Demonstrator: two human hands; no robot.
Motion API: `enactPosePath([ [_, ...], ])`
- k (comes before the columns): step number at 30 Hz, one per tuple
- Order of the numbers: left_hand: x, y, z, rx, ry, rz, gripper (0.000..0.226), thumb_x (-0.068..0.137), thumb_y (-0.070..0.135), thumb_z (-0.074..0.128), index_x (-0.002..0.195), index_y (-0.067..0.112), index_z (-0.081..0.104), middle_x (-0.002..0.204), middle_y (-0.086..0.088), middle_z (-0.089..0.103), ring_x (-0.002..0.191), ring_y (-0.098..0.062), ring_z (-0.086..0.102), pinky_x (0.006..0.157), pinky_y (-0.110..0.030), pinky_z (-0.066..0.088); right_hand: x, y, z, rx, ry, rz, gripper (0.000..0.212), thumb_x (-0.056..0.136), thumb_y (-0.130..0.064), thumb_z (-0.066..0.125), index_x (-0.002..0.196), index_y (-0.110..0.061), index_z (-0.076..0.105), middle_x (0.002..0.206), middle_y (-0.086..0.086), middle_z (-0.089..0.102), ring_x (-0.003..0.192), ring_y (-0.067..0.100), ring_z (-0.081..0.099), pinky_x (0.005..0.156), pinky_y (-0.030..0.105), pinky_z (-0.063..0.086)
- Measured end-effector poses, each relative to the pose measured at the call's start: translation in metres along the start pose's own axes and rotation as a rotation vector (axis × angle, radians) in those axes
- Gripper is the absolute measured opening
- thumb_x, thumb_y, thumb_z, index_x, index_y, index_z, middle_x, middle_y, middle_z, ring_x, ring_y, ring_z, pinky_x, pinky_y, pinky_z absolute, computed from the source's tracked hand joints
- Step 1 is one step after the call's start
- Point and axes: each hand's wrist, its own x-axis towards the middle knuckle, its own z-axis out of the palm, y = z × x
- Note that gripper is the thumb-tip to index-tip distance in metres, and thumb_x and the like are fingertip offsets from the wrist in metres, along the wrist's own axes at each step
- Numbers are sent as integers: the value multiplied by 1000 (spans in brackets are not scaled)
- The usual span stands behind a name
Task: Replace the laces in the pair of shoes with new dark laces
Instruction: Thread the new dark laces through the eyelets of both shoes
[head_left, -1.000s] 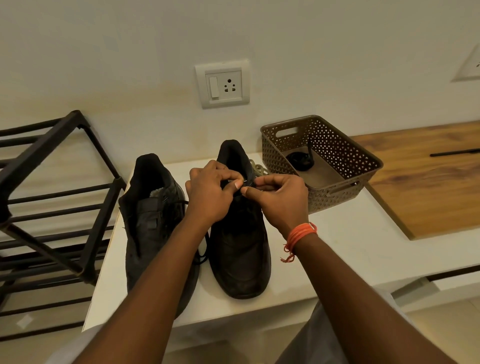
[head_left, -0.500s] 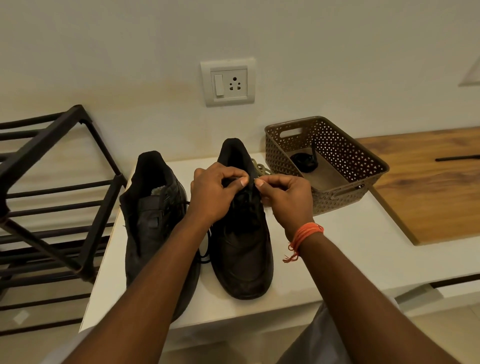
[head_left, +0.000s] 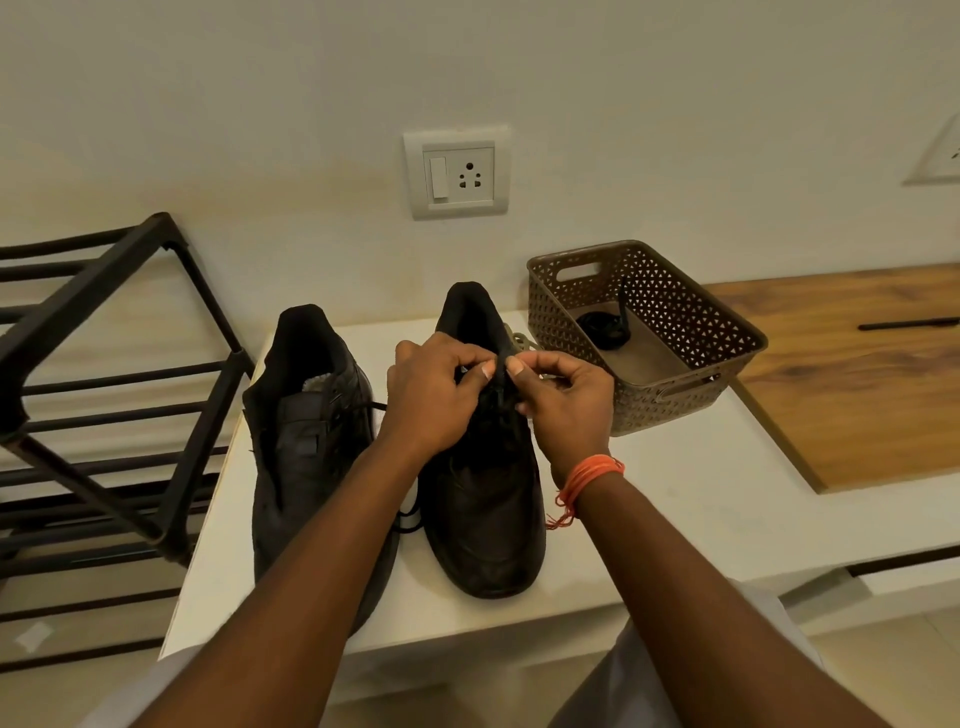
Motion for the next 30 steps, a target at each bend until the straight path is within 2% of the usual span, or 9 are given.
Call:
enactPosePath([
  [6,-8,11,-2,-34,-124,-97,34,99,28,49,131,34,56,134,9,44,124,-19,27,91,-27,17,0,3,4,-110,71,-90,6,84,-13,74,82,-19,72,77,-1,71,69,7,67,66,25,58],
  [9,-11,13,-1,48,-118,-100,46,95,40,53,140,34,45,141,8,40,129,-21,26,94,-29,19,0,4,8,-185,87,-138,4,86,-14,70,88,-11,70,83,2,69,73,8,65,66,17,54],
  [12,-15,11,1,172,-27,-78,53,88,51,58,136,31,45,140,7,45,125,-21,32,99,-35,27,3,5,9,-197,116,-112,4,90,-14,64,91,-10,66,88,7,67,79,15,64,70,22,54],
  [15,-15,7,0,228,-11,-35,48,86,57,57,127,31,51,135,9,49,120,-19,37,100,-38,35,5,2,4,-44,117,-40,3,93,-8,57,92,-8,60,92,8,67,86,18,66,77,28,55],
  [17,-15,5,-2,269,-16,-4,49,85,61,55,125,31,53,134,10,50,119,-17,41,98,-36,36,6,-6,-1,199,53,3,7,97,-4,49,94,-6,54,97,7,68,90,18,68,80,28,56],
  [21,-17,1,-7,311,-1,40,57,82,66,55,127,31,53,132,12,52,116,-17,46,94,-35,41,8,-26,-15,551,-126,93,18,100,1,34,90,-8,46,77,5,55,64,12,58,69,26,53],
  [23,-18,1,-8,331,22,38,57,83,65,54,129,30,52,131,12,53,116,-17,48,91,-34,42,7,-31,-29,277,-204,-49,21,100,1,32,88,-10,45,73,2,48,57,6,46,60,20,45],
  [26,-20,3,-8,352,54,33,56,85,62,53,129,28,51,130,11,54,114,-17,50,86,-34,45,-2,-34,-52,-598,-442,-280,12,100,-3,37,95,-8,47,78,0,50,66,8,47,58,16,40],
  [30,-25,4,-6,335,83,28,55,84,62,52,128,27,50,128,11,53,109,-17,55,82,-34,49,-18,-37,-72,-1371,-950,61,12,98,-10,43,100,-10,55,93,4,59,87,22,55,72,26,43],
])
